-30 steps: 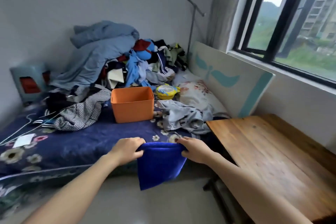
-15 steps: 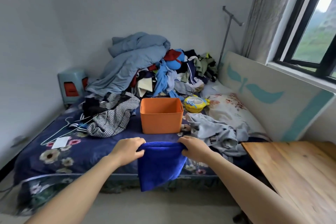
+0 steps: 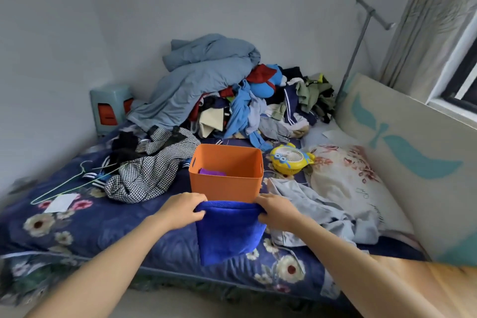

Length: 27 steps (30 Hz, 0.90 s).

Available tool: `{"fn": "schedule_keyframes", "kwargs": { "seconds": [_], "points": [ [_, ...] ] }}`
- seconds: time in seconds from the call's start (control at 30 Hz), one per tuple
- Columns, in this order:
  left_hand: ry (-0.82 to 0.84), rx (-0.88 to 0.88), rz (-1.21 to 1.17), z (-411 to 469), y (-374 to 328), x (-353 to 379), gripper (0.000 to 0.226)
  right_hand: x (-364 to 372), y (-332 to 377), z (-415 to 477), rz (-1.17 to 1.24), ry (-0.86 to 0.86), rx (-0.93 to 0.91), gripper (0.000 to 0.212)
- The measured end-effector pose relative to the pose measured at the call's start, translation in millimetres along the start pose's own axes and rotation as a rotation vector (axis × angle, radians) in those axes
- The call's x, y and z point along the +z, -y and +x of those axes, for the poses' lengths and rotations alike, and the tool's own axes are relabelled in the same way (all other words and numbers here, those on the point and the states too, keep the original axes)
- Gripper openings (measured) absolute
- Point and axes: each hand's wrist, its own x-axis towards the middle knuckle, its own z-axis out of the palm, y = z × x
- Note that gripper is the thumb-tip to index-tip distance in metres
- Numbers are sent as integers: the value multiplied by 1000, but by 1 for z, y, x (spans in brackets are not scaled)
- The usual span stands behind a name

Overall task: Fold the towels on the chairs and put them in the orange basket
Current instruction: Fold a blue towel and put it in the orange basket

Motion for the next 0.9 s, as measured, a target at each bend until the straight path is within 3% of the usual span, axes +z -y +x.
{"fn": "schedule_keyframes", "kwargs": {
  "seconds": [0.37, 0.57, 0.63, 0.77, 0.9],
  "points": [
    [72, -239, -259, 116, 61, 5, 6, 4, -61, 148, 119, 71, -134, 30],
    [6, -158, -299, 223, 135, -17, 4, -13, -89, 264, 256, -39, -92, 38],
    [5, -102, -334, 262, 158, -23, 20, -16, -97, 298, 288, -66, -39, 37],
    [40, -32, -308, 332, 199, -27, 9, -18, -113, 356, 293, -68, 39, 34],
    [75, 4, -246, 401, 231, -13, 19, -3, -131, 413, 348, -19, 146, 32]
  ]
}}
